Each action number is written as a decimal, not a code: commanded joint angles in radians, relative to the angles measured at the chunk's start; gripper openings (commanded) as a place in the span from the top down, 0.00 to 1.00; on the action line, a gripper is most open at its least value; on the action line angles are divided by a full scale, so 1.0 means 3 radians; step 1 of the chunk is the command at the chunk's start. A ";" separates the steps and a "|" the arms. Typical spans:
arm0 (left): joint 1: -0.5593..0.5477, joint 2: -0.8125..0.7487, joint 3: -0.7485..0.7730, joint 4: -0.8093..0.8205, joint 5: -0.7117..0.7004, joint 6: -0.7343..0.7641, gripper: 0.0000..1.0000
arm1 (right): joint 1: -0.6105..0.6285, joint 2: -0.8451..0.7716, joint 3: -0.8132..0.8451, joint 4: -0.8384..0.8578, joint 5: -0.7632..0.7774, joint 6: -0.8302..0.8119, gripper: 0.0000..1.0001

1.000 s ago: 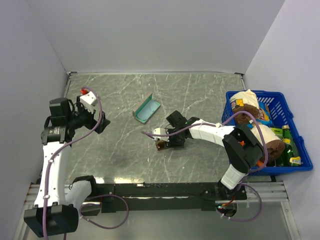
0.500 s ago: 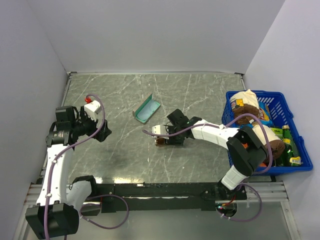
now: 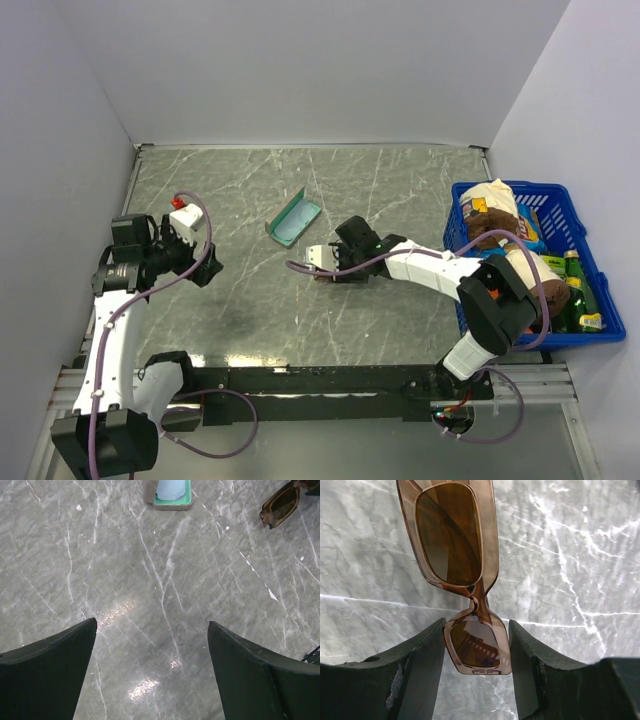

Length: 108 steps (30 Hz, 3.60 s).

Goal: Organize the sunglasses
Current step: Pick up the sunglasses from the center of the board, then move the opened sunglasses case to the center of the board.

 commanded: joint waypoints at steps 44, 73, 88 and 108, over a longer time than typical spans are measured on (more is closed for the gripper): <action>-0.1502 0.3998 0.3736 -0.0477 -0.0693 -0.0067 0.03 | -0.0552 -0.0926 0.0019 -0.0428 -0.0610 0.0025 0.91; -0.1425 0.4591 0.4315 -0.0973 -0.0294 -0.0001 0.03 | -0.0547 -0.0865 0.0018 -0.0448 -0.0646 0.0024 0.93; -0.1522 0.4591 0.4044 -0.0779 -0.0396 -0.0067 0.20 | -0.0547 -0.0839 0.0024 -0.0463 -0.0651 0.0024 0.93; -0.1650 0.4602 0.3946 -0.0815 -0.0529 -0.0031 0.43 | -0.0552 -0.0839 0.0024 -0.0499 -0.0672 0.0024 0.93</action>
